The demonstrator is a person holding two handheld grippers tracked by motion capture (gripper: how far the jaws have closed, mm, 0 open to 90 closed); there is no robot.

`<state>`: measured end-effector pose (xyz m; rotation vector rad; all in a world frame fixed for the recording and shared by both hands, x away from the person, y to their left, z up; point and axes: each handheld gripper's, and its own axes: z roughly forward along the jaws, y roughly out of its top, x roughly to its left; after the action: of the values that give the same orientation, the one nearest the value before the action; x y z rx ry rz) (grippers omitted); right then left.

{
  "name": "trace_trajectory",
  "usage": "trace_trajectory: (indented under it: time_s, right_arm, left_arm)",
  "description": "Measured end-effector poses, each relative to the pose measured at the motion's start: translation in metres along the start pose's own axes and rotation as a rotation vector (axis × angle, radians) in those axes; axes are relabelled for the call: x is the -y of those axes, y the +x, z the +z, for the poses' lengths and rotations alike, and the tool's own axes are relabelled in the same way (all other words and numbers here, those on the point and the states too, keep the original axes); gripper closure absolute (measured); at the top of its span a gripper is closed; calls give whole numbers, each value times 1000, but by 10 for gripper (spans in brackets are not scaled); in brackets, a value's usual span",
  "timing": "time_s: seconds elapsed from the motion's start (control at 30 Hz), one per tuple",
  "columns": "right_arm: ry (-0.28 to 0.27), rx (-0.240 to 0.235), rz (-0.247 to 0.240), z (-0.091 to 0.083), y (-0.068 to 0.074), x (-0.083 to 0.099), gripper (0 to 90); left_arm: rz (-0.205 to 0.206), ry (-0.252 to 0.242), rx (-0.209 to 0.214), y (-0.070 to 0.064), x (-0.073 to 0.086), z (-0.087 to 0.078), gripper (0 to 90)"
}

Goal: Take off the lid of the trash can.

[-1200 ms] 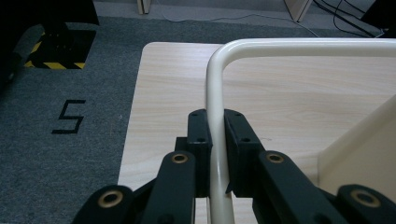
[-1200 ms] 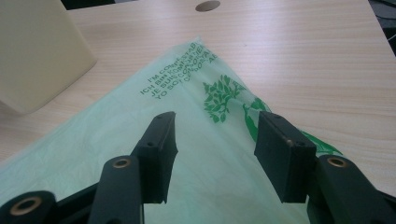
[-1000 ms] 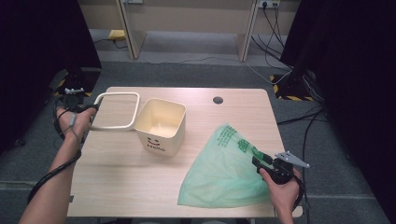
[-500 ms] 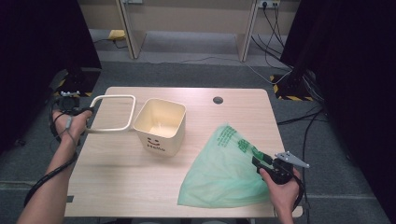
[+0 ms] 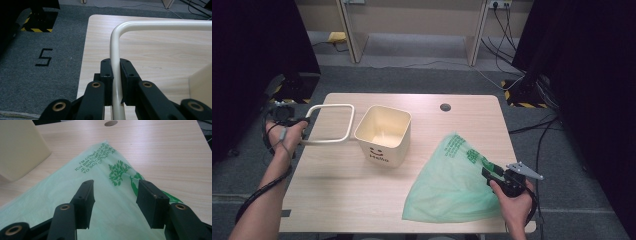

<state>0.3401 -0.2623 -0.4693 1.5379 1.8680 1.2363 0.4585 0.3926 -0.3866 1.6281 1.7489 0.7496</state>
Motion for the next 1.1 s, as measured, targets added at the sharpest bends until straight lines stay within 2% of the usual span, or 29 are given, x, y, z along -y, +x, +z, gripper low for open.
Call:
trace_trajectory:
  time_s: [0.83,1.1]
  right_arm:
    - [1,-3,-3,1,1,0,480]
    - [1,-2,0,0,0,1,480]
  left_arm:
    - [2,15,-11,12,19,8,813]
    - [7,22,-9,13,30,14,812]
